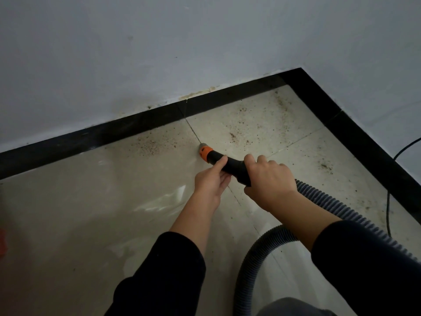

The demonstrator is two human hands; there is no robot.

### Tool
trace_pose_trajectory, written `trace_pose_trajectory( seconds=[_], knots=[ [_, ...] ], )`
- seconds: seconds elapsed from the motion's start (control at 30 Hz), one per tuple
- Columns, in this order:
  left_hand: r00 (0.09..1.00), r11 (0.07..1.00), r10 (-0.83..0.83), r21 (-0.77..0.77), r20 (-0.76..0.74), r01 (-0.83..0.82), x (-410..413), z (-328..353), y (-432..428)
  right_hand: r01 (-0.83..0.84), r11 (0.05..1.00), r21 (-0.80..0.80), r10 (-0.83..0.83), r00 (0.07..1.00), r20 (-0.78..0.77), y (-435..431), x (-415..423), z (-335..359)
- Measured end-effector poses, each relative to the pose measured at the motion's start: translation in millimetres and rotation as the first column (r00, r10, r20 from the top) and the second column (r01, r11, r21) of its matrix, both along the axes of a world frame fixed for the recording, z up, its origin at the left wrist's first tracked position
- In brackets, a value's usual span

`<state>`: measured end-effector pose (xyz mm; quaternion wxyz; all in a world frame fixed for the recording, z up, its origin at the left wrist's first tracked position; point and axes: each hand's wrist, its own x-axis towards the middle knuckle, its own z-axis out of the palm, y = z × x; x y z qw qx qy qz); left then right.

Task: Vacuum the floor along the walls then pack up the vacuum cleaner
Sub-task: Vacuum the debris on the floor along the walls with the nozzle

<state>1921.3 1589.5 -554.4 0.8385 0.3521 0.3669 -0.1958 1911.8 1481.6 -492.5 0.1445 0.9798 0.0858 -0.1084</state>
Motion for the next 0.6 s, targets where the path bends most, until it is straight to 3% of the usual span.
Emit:
trace_pose_trajectory(
  seconds=[0.6],
  knots=[
    [0.96, 0.958, 0.273, 0.107, -0.063, -0.265, -12, 10, 43, -0.117, 0.989, 0.094, 0.119, 0.993, -0.016, 50, 4, -8]
  ],
)
